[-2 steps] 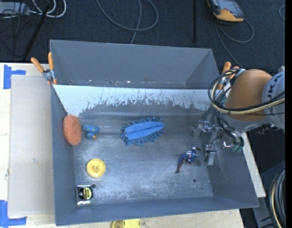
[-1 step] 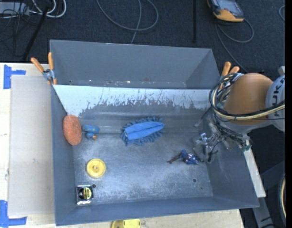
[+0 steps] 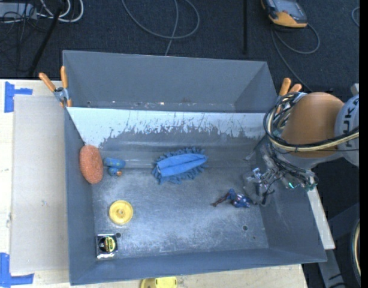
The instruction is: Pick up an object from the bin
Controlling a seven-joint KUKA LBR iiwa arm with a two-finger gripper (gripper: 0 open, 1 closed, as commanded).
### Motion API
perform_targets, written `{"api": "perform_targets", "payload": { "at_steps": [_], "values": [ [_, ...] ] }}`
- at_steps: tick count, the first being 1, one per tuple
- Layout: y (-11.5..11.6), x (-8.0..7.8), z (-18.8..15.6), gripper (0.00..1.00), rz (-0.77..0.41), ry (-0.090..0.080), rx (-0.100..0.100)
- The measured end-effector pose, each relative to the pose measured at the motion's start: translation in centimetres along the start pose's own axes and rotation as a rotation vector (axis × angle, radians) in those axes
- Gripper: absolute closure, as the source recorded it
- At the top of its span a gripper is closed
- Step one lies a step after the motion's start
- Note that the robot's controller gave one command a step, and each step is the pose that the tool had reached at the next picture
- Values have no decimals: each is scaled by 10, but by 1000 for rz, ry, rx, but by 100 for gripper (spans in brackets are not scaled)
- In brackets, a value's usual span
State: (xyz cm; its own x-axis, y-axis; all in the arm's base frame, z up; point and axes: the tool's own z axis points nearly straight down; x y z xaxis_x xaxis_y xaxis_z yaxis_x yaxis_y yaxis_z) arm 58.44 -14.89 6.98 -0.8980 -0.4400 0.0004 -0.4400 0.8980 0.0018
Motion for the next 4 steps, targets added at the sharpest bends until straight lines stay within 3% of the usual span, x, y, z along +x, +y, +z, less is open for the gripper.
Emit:
{"api": "perform_targets", "payload": {
  "at_steps": [1, 2, 3, 4],
  "values": [
    [0, 0, 0, 0, 0, 0, 0],
    [53, 16, 0, 100, -319, 1, -2],
    [53, 16, 0, 0, -319, 1, -2],
    [52, 16, 0, 100, -321, 1, 0]
  ]
}}
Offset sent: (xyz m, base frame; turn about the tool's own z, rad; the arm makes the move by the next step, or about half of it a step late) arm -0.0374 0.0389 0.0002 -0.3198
